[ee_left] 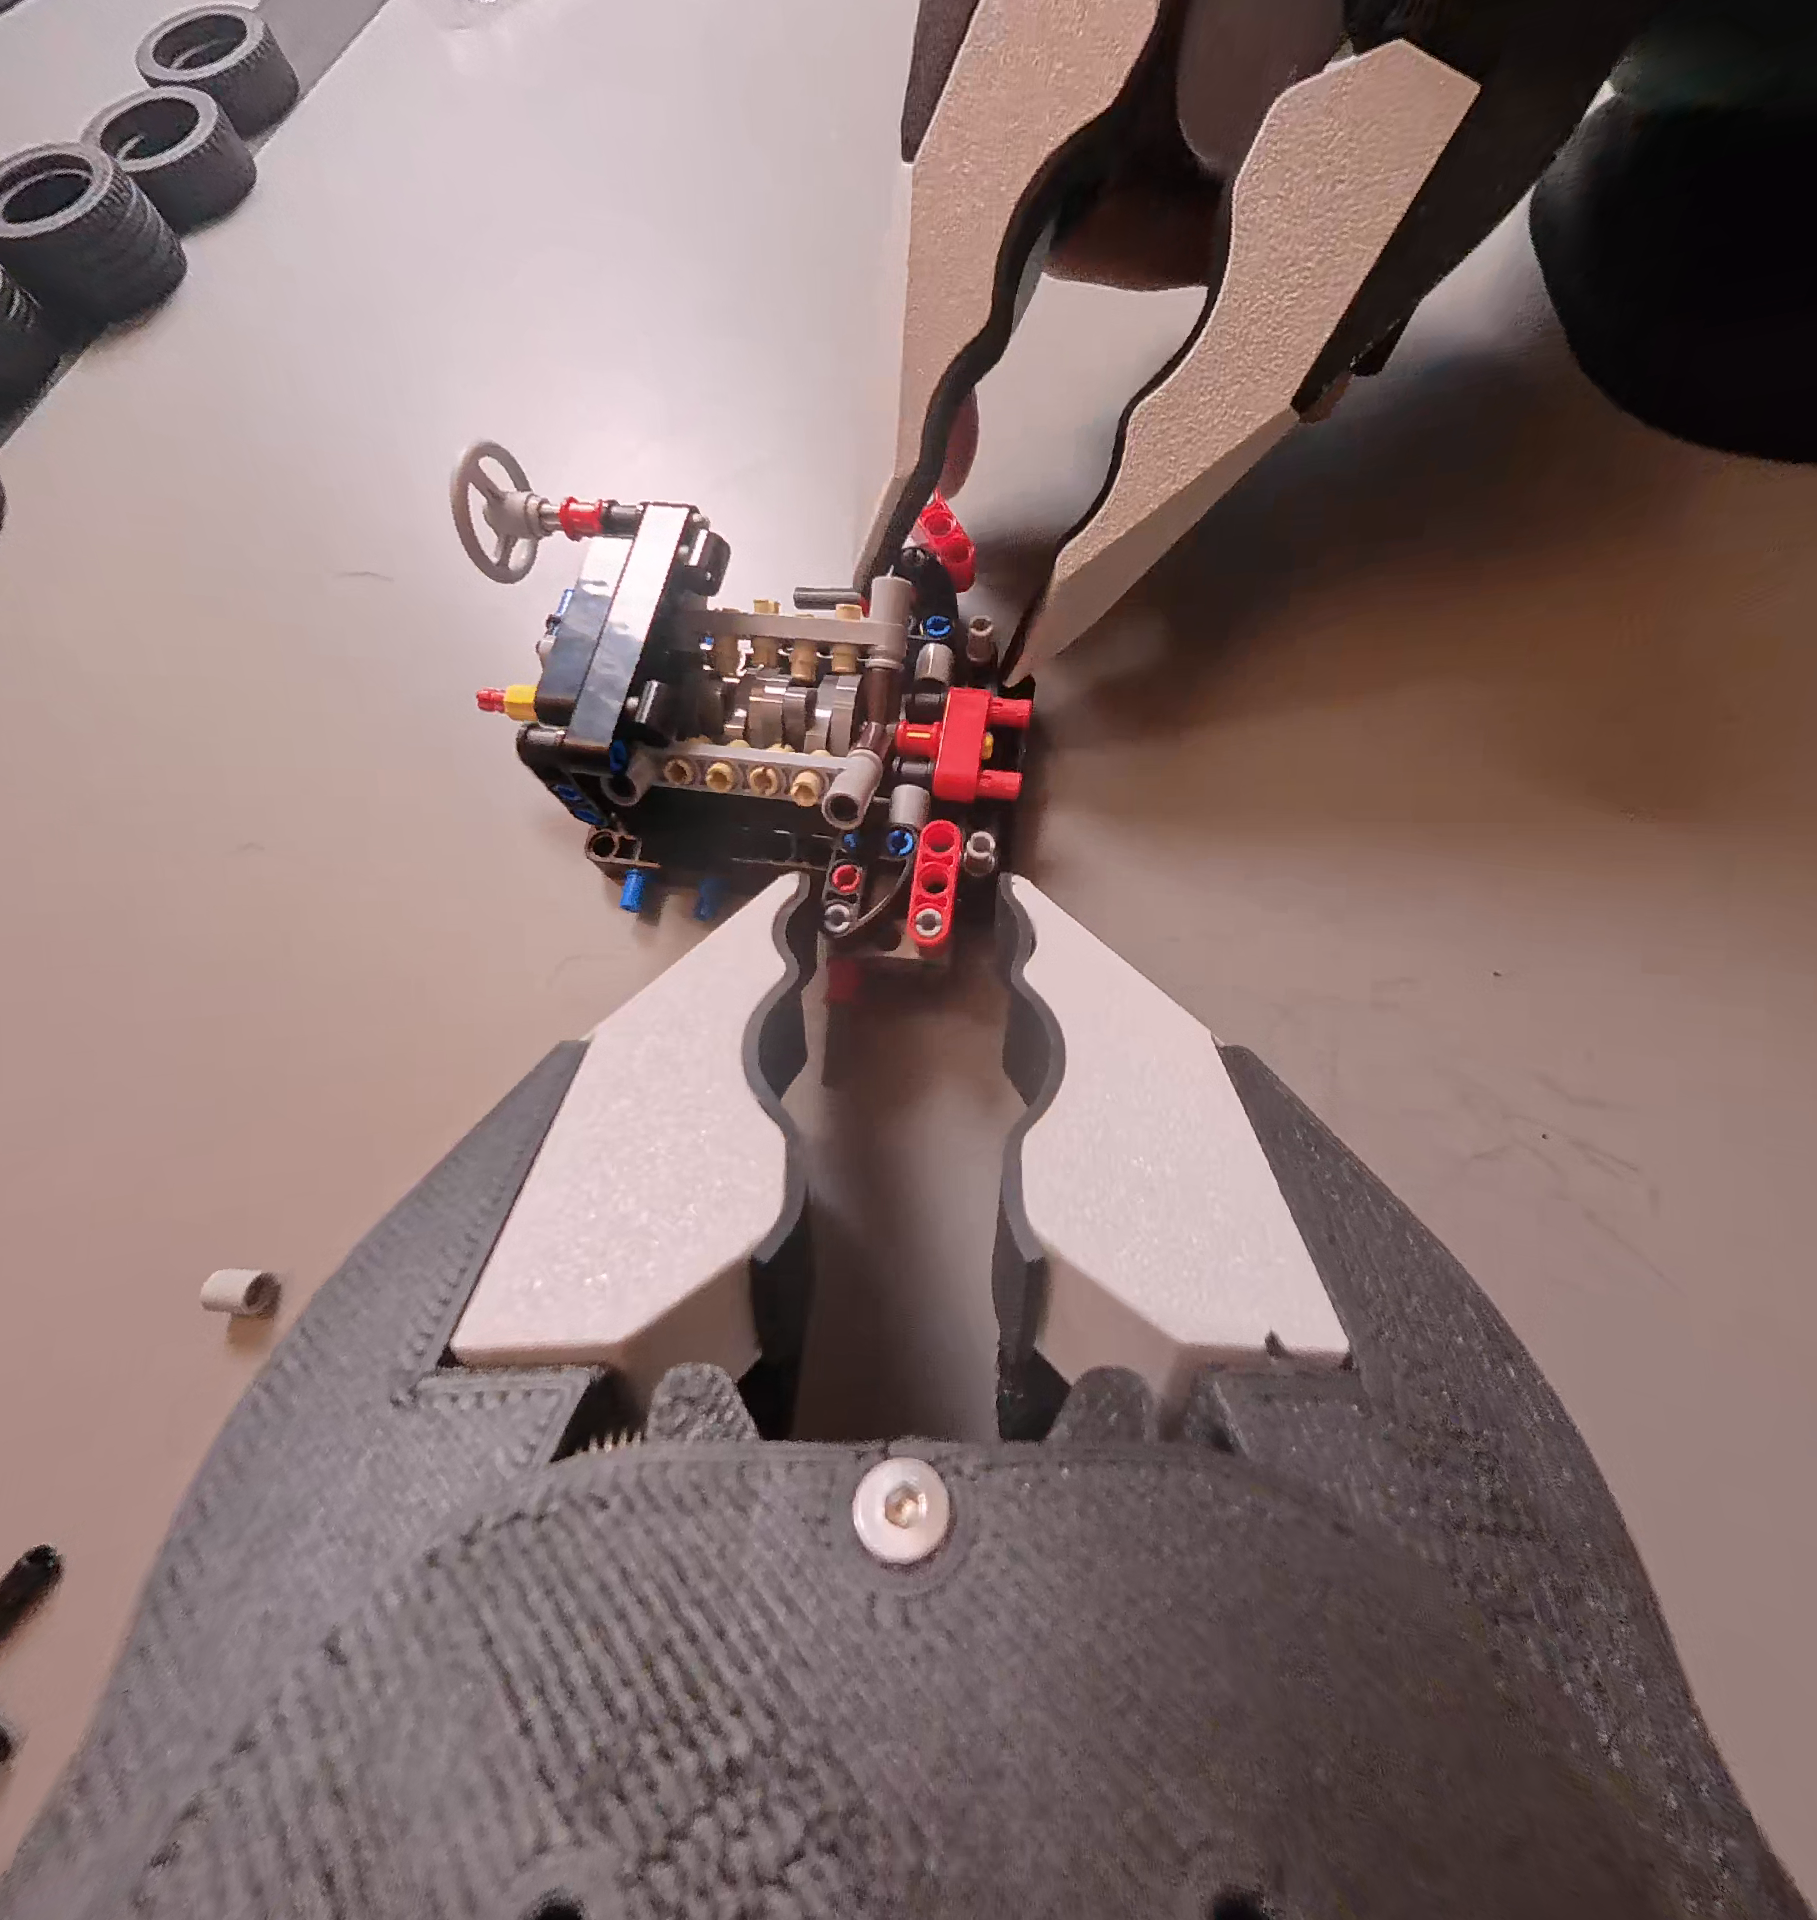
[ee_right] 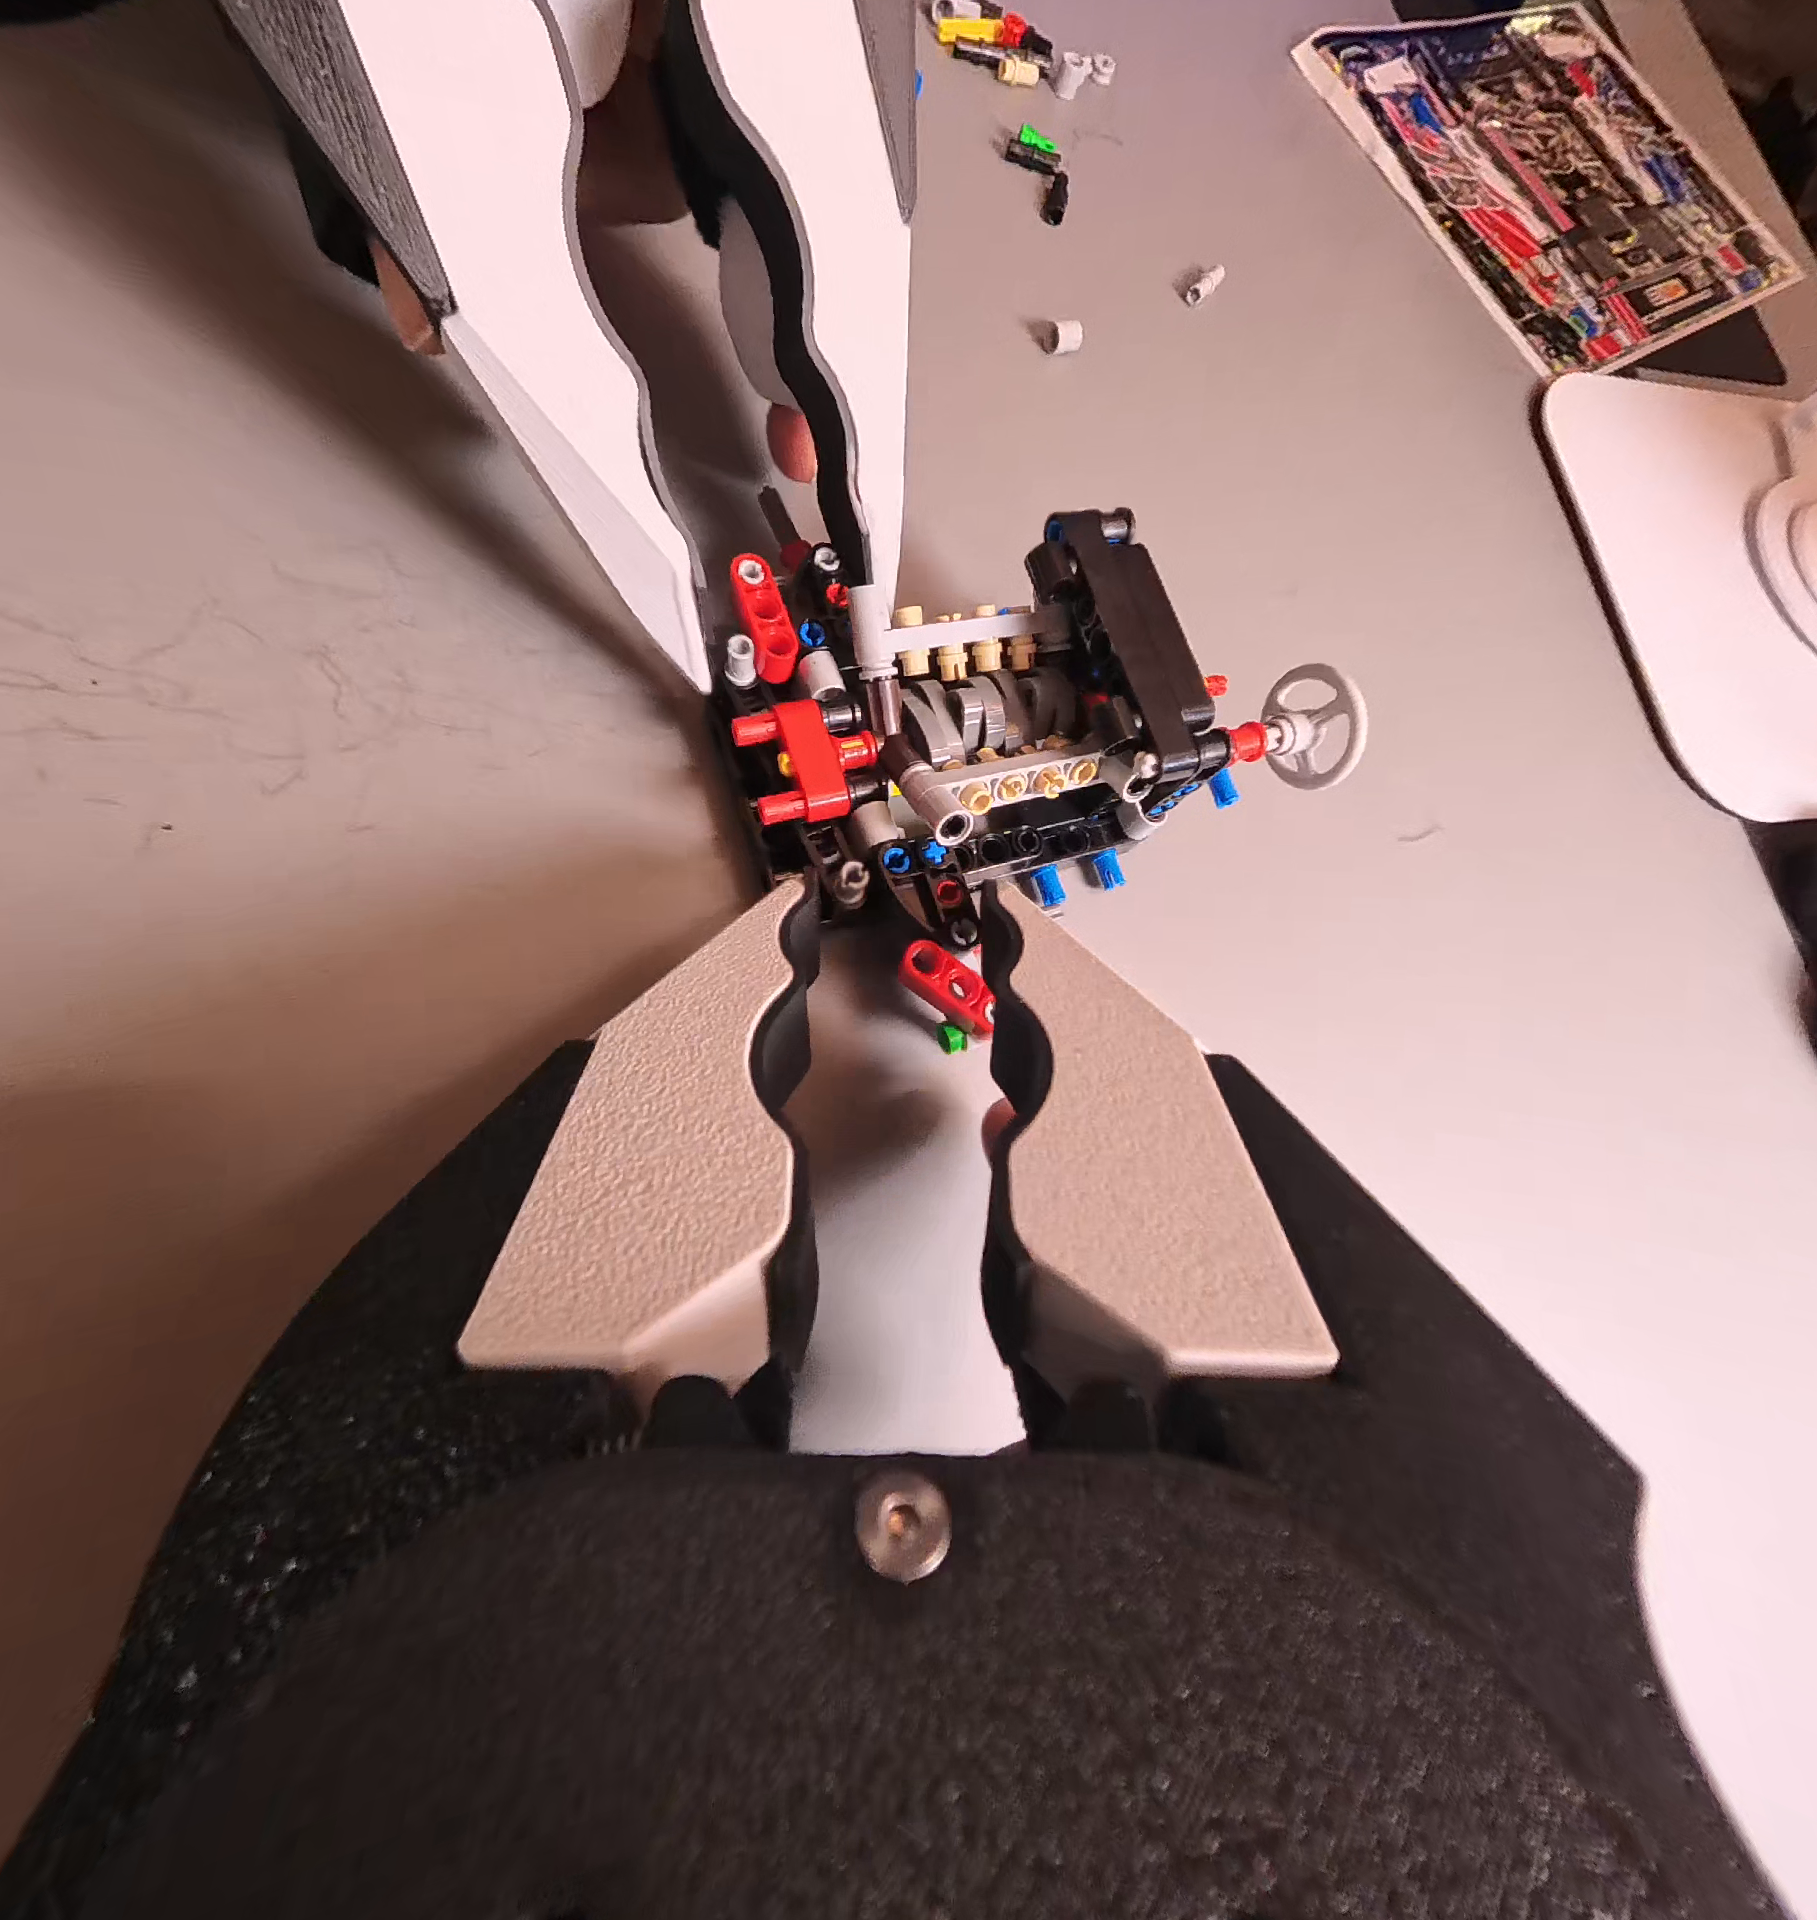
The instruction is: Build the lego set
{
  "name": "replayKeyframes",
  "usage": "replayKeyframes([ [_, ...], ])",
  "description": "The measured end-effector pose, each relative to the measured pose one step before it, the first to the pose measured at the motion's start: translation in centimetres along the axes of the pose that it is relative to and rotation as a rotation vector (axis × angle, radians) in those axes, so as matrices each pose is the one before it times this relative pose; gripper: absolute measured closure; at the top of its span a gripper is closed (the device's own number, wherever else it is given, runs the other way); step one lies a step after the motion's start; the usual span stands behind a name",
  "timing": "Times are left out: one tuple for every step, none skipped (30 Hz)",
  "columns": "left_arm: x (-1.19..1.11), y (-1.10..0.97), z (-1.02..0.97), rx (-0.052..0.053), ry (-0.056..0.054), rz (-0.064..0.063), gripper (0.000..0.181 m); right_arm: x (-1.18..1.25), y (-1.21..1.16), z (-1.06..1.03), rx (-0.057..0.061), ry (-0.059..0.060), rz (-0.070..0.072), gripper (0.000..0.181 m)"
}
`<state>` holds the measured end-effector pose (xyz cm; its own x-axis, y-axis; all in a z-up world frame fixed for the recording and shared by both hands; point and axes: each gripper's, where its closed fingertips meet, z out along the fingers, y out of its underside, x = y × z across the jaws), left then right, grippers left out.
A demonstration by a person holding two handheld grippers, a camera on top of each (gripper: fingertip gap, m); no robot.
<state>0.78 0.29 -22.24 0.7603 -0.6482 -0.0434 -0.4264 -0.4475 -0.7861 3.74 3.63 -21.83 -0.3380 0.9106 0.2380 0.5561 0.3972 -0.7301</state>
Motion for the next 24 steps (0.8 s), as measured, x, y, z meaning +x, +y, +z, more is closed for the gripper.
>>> replayKeyframes([
  [-0.202,-0.023,-0.199,0.0008,-0.0095,0.0183,0.149,0.020,0.044,-0.015,-0.0016,0.0017,0.0024,0.152],
  [-0.292,-0.099,-0.284,0.0050,-0.0154,0.0207,0.149,0.049,0.036,-0.030,-0.0018,0.0027,0.0022,0.152],
  [-0.172,-0.164,-0.344,0.0074,-0.0075,0.0191,0.150,0.031,0.025,-0.025,0.0000,0.0028,0.0024,0.152],
  [0.020,-0.284,-0.351,0.0123,0.0026,0.0167,0.152,0.010,-0.003,-0.019,0.0002,0.0030,0.0026,0.152],
  [0.234,-0.374,-0.299,0.0172,0.0117,0.0187,0.156,0.010,0.021,0.000,-0.0025,0.0036,0.0006,0.152],
  [0.404,-0.350,-0.193,0.0163,0.0154,0.0236,0.160,0.009,0.014,0.001,-0.0029,0.0042,-0.0020,0.152],
  [0.421,-0.194,-0.047,0.0067,0.0107,0.0280,0.164,-0.002,0.020,0.016,-0.0038,0.0031,-0.0033,0.152],
  [0.295,0.043,0.132,-0.0085,-0.0006,0.0297,0.166,-0.007,0.043,0.015,-0.0047,0.0024,-0.0030,0.152],
  [0.030,0.285,0.265,-0.0219,-0.0177,0.0282,0.166,0.023,0.058,0.031,-0.0039,0.0031,-0.0026,0.152],
  [-0.183,0.372,0.322,-0.0259,-0.0300,0.0267,0.167,0.014,0.094,0.029,-0.0048,0.0023,-0.0030,0.152],
  [-0.196,0.145,0.168,-0.0100,-0.0283,0.0237,0.170,0.080,0.030,0.006,0.0002,0.0061,-0.0013,0.151],
  [-0.103,-0.018,-0.012,-0.0017,-0.0146,0.0190,0.173,0.035,0.053,-0.012,-0.0024,0.0012,0.0008,0.151],
  [0.030,0.006,-0.097,-0.0027,0.0028,0.0107,0.175,0.033,0.011,-0.024,0.0001,0.0005,0.0031,0.151],
  [0.038,0.064,-0.082,-0.0017,0.0071,0.0009,0.175,0.014,0.013,0.012,-0.0015,0.0017,0.0005,0.151],
  [0.017,0.056,-0.073,0.0028,0.0079,-0.0023,0.175,0.010,-0.016,0.004,-0.0008,0.0016,0.0004,0.151],
  [0.037,0.050,-0.074,0.0045,0.0094,-0.0005,0.175,0.021,-0.005,0.009,-0.0021,0.0015,0.0008,0.151],
  [0.017,0.075,-0.114,0.0022,0.0100,0.0029,0.175,0.020,0.004,0.011,-0.0018,0.0017,0.0006,0.151],
  [-0.021,0.055,-0.132,0.0028,0.0079,0.0004,0.175,0.021,0.035,0.003,-0.0025,0.0007,0.0001,0.151],
  [-0.040,-0.011,-0.138,0.0088,0.0093,-0.0071,0.175,-0.005,0.050,0.019,-0.0033,0.0002,0.0012,0.151],
  [-0.003,-0.017,-0.117,0.0130,0.0125,-0.0109,0.176,0.001,0.046,0.034,-0.0033,0.0013,0.0013,0.151],
  [0.037,-0.002,-0.086,0.0153,0.0163,-0.0108,0.176,0.003,0.002,0.027,-0.0016,0.0026,0.0000,0.151],
  [0.083,0.046,-0.070,0.0154,0.0193,-0.0089,0.176,-0.013,-0.041,-0.005,-0.0005,0.0025,-0.0011,0.151],
  [0.078,0.110,-0.056,0.0112,0.0181,-0.0086,0.176,-0.041,-0.106,-0.018,0.0000,0.0027,-0.0027,0.151],
  [0.068,0.112,-0.053,0.0070,0.0153,-0.0061,0.176,-0.062,-0.109,-0.024,0.0001,0.0024,-0.0032,0.150],
])
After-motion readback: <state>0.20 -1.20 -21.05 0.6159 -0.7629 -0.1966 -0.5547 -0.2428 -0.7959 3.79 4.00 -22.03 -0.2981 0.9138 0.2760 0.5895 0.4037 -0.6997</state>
